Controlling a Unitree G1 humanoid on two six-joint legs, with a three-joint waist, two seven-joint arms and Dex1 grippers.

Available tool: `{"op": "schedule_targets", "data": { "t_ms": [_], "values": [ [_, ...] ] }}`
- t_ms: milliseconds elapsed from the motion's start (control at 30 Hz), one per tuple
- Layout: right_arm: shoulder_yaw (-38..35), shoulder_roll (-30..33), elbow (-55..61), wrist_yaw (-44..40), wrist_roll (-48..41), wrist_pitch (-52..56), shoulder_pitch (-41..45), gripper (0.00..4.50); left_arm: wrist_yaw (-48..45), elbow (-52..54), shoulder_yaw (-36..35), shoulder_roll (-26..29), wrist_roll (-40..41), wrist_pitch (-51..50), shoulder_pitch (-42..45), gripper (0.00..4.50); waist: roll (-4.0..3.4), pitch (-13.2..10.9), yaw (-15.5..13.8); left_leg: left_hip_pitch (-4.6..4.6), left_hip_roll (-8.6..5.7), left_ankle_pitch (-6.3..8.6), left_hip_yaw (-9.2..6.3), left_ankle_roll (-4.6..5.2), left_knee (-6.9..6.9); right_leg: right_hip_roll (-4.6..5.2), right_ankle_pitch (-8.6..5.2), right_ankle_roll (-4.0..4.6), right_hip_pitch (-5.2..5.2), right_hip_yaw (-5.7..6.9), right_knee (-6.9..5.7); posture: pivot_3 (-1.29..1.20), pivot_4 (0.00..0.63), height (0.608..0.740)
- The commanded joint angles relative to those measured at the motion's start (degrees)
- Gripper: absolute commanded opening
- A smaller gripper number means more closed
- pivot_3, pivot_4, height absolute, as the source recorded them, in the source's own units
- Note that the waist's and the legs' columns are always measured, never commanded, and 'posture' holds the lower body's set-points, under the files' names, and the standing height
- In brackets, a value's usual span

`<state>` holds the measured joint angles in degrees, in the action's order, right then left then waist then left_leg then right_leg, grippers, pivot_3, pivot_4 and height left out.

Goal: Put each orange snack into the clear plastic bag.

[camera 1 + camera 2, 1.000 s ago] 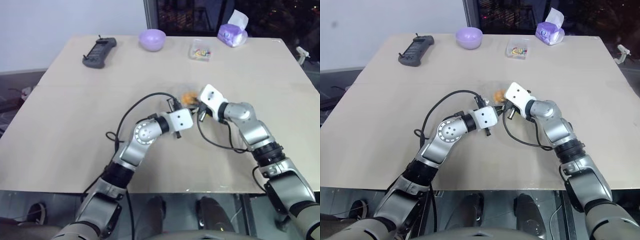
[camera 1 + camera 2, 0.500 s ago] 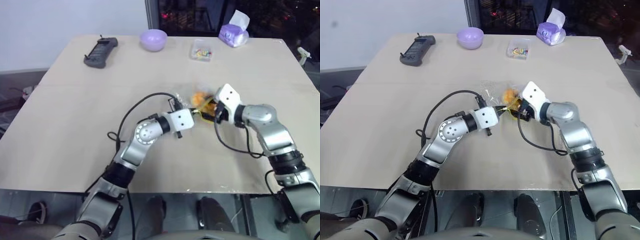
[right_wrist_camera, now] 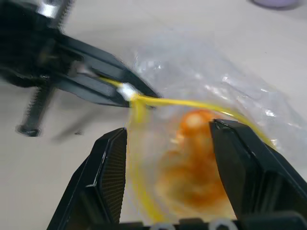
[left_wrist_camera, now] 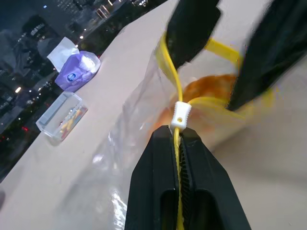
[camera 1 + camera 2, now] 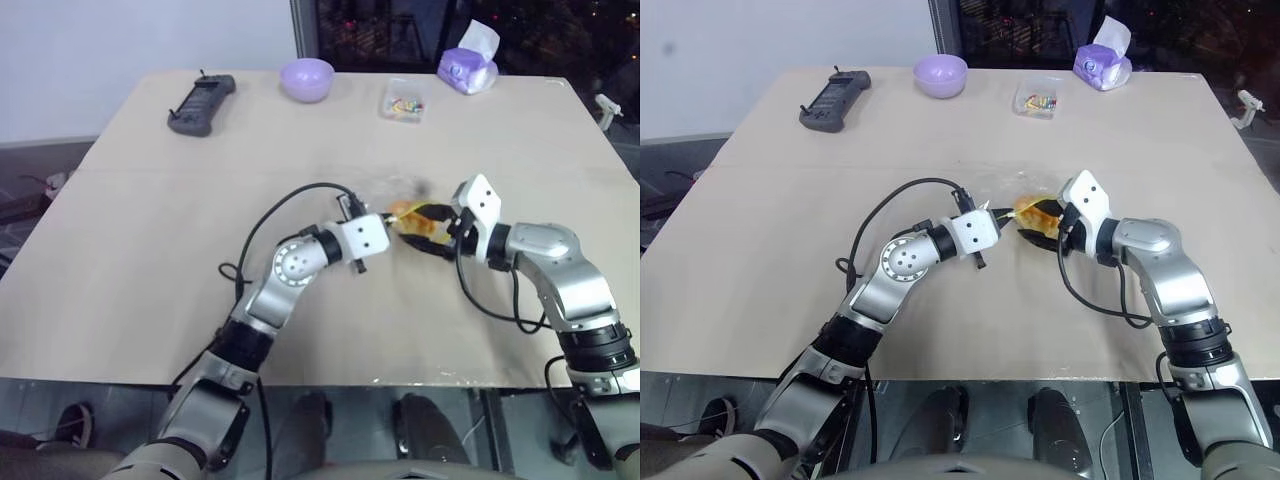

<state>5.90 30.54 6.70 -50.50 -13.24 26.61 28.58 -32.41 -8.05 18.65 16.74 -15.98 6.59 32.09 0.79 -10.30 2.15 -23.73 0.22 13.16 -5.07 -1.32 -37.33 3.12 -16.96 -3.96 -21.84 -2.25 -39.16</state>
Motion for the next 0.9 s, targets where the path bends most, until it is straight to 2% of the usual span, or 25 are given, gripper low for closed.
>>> {"op": "schedule_targets", "data": {
  "t_ms": [33, 167, 367, 600, 900],
  "values": [
    [-2.81, 2.13, 2.08, -1.05, -1.65, -1.0, -0.42, 2.96, 0.55, 0.71, -0.34, -0.35, 0.64, 1.19, 1.05, 0.0, 0.0, 0.0, -0.03, 0.0, -0.01, 0.0, 0.01, 0.0, 0.0, 0.0, 0.0, 0.0, 0.0, -0.01, 0.0, 0.0, 0.15, 0.736],
    [-4.63, 7.26, 2.51, -4.65, -2.83, -2.36, -3.33, 2.96, 0.63, 0.94, -0.51, -0.23, 0.61, 1.1, 0.87, 0.0, 0.0, 0.0, -0.39, -0.01, -0.01, 0.0, -0.04, 0.0, 0.0, 0.0, 0.0, 0.0, 0.03, 0.06, 0.06, 0.0, 0.15, 0.736],
    [-3.93, 13.93, -9.72, -0.74, 6.75, -12.59, -4.78, 2.96, 0.66, 1.0, -0.63, -0.1, 0.75, 0.93, 0.82, 0.0, -0.01, 0.0, -0.53, 0.03, -0.02, 0.0, -0.02, 0.0, -0.01, 0.02, 0.0, -0.01, 0.12, 0.06, 0.11, 0.0, 0.15, 0.736],
    [0.22, 10.84, -19.34, 5.12, 14.74, -20.31, -1.51, 2.96, 0.69, 0.96, -0.47, -0.13, 0.86, 0.87, 0.85, 0.0, -0.02, 0.0, 0.19, 0.05, 0.01, 0.0, 0.02, -0.01, 0.0, 0.01, 0.01, -0.01, 0.11, 0.01, 0.12, 0.0, 0.15, 0.736],
    [0.58, 5.7, -22.88, 5.97, 15.2, -22.84, 1.11, 2.96, 0.97, 1.13, -0.53, -0.17, 0.76, 0.62, 0.65, 0.0, -0.03, 0.01, -0.03, 0.05, 0.0, -0.01, 0.04, -0.02, -0.01, 0.02, 0.01, -0.01, 0.13, -0.02, 0.16, 0.0, 0.15, 0.736]
  ]
}}
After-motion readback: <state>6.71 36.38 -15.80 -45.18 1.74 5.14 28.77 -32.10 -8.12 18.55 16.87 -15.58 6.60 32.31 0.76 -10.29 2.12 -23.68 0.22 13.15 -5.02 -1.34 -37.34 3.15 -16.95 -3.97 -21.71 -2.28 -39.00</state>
